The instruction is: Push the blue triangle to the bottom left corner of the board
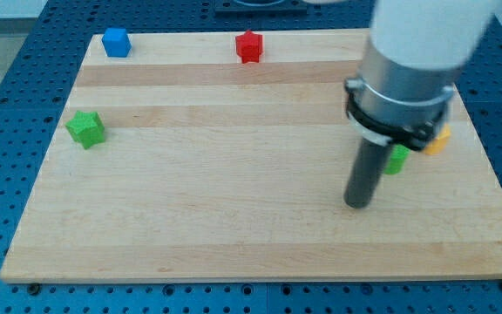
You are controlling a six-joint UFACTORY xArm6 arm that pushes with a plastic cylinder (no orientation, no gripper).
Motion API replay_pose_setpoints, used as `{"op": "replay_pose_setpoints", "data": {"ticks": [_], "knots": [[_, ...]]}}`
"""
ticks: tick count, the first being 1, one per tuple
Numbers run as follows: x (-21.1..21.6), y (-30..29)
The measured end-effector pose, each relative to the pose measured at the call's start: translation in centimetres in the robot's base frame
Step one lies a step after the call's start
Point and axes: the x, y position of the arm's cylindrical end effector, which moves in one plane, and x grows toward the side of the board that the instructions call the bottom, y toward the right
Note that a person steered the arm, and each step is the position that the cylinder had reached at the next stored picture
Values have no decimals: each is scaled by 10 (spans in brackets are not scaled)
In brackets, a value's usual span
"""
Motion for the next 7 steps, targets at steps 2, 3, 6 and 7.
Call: {"op": "replay_pose_setpoints", "data": {"ticks": [2, 3, 6, 7], "knots": [[-110, -23], [-134, -12], [-141, 80], [-125, 80]]}}
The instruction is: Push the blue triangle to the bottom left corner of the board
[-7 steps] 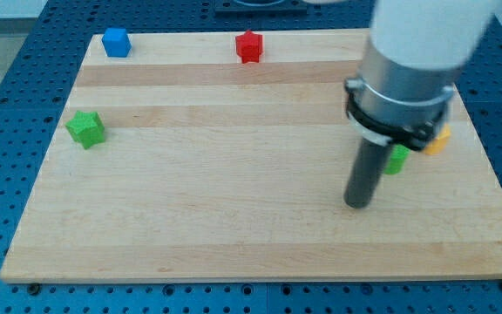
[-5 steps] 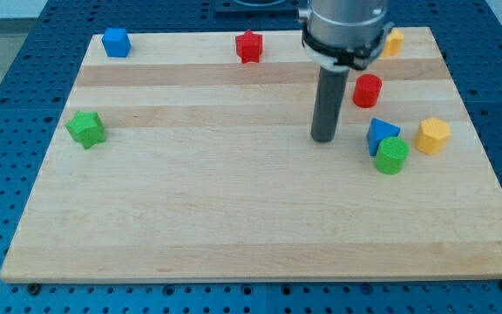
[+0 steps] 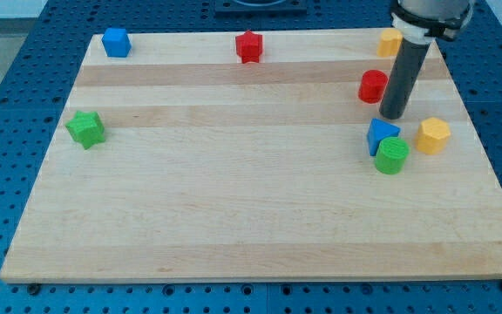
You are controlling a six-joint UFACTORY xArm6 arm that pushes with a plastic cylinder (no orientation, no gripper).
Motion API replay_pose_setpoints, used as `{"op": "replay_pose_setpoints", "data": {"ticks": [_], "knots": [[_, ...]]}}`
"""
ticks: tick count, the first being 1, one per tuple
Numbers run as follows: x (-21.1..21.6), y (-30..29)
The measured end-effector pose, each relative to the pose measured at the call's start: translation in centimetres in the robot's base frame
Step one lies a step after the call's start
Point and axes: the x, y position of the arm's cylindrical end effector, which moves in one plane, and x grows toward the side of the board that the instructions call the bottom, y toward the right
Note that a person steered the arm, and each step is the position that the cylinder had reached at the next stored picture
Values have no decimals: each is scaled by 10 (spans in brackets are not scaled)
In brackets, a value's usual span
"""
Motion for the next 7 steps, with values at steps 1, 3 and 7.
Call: {"op": "replay_pose_setpoints", "data": {"ticks": [1, 3, 7], "knots": [[26, 0], [43, -43], [135, -120]]}}
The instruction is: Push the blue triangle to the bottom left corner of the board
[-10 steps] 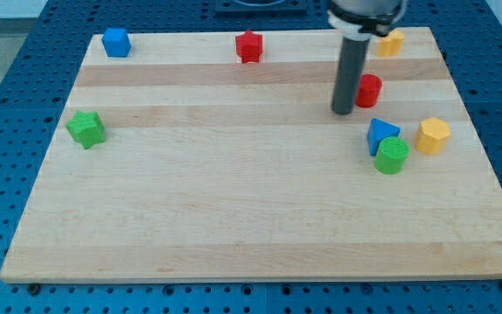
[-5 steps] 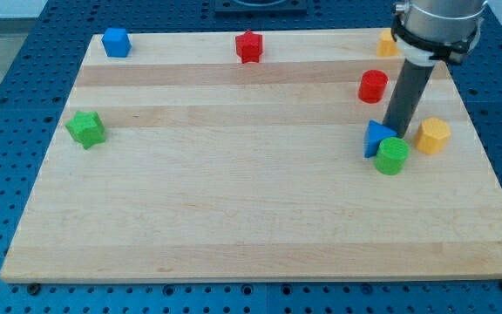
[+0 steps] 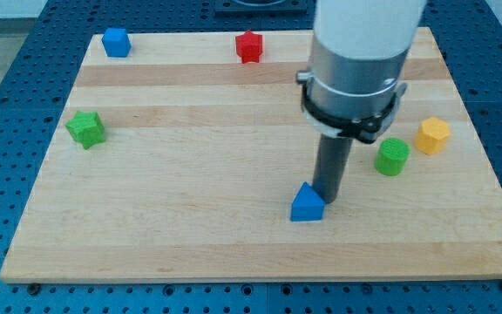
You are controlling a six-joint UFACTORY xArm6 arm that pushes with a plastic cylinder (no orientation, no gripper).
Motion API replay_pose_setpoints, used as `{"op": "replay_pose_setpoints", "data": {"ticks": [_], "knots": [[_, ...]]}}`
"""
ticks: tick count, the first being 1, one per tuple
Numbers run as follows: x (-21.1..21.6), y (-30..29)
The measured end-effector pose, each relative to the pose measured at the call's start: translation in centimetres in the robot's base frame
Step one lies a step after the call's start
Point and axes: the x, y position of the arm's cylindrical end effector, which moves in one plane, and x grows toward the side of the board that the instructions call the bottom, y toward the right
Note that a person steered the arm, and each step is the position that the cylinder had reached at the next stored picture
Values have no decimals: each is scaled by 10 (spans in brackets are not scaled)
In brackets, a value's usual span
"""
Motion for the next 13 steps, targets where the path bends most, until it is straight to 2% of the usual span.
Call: {"op": "replay_pose_setpoints", "data": {"ticks": [2, 3, 5, 6, 7, 9, 12, 13], "knots": [[48, -6], [50, -23], [19, -50], [17, -82], [20, -105], [41, -111], [41, -163], [41, -163]]}}
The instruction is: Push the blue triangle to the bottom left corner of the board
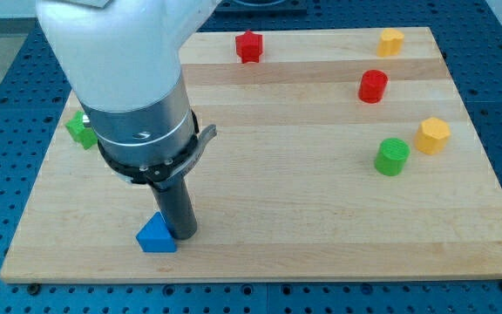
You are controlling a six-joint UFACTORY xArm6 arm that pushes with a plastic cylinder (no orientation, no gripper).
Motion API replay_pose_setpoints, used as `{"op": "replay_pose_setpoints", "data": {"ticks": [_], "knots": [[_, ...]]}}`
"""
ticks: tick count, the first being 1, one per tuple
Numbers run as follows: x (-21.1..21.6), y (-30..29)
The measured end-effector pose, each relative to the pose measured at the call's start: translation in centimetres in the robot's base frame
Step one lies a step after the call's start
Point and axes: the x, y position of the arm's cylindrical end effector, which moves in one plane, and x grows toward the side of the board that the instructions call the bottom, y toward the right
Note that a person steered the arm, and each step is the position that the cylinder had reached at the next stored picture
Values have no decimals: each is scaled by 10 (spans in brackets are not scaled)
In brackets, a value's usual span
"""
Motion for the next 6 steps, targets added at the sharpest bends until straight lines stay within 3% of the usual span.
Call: {"op": "replay_pose_setpoints", "data": {"ticks": [3, 6], "knots": [[20, -1], [17, -51]]}}
